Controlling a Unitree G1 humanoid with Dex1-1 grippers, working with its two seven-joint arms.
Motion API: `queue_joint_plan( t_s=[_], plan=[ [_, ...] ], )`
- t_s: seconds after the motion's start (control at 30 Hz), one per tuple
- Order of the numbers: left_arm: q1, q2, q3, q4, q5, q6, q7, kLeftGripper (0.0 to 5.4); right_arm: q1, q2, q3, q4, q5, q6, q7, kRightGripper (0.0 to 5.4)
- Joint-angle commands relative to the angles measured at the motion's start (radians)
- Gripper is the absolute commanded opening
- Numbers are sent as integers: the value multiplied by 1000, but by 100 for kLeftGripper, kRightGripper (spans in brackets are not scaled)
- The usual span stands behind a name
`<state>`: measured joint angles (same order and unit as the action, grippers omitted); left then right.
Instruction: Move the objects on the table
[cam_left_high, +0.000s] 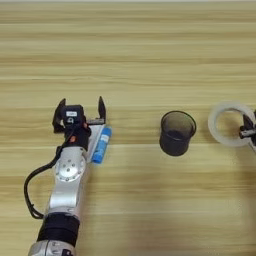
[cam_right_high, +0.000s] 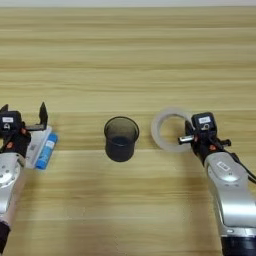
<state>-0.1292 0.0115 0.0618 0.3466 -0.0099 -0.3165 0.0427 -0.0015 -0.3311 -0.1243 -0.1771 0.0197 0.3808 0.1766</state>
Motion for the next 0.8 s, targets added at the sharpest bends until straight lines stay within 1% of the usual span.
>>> queue_joint_plan(
  t_s=[0.03, 0.13, 0.2, 0.33, 0.43, 0.63, 0.73, 0.8],
  plan=[
    [-6, -2, -5, 1, 5, 2, -2, 540, -30, -2, -9, -38, -6, -27, -9, 109],
    [-3, -4, -7, -10, 3, 5, -4, 540, -35, -3, -10, -55, -9, -28, -10, 109],
    [9, -12, -27, -76, -4, 28, -22, 540, -43, -6, -11, -79, -14, -30, -13, 109],
    [36, -23, -88, -199, 11, 86, -56, 540, -50, -4, -11, -108, -17, -25, -14, 109],
    [54, -27, -126, -283, 11, 138, -79, 540, -51, -2, -11, -131, -18, -21, -16, 109],
    [81, -32, -188, -418, -12, 241, -136, 540, -58, 5, -5, -182, -17, -3, -20, 109],
    [98, -30, -244, -489, -27, 301, -189, 540, -63, 12, 2, -215, -18, 7, -22, 109],
    [105, -26, -283, -524, -21, 326, -212, 540, -68, 17, 9, -244, -17, 14, -22, 109]
  ],
)
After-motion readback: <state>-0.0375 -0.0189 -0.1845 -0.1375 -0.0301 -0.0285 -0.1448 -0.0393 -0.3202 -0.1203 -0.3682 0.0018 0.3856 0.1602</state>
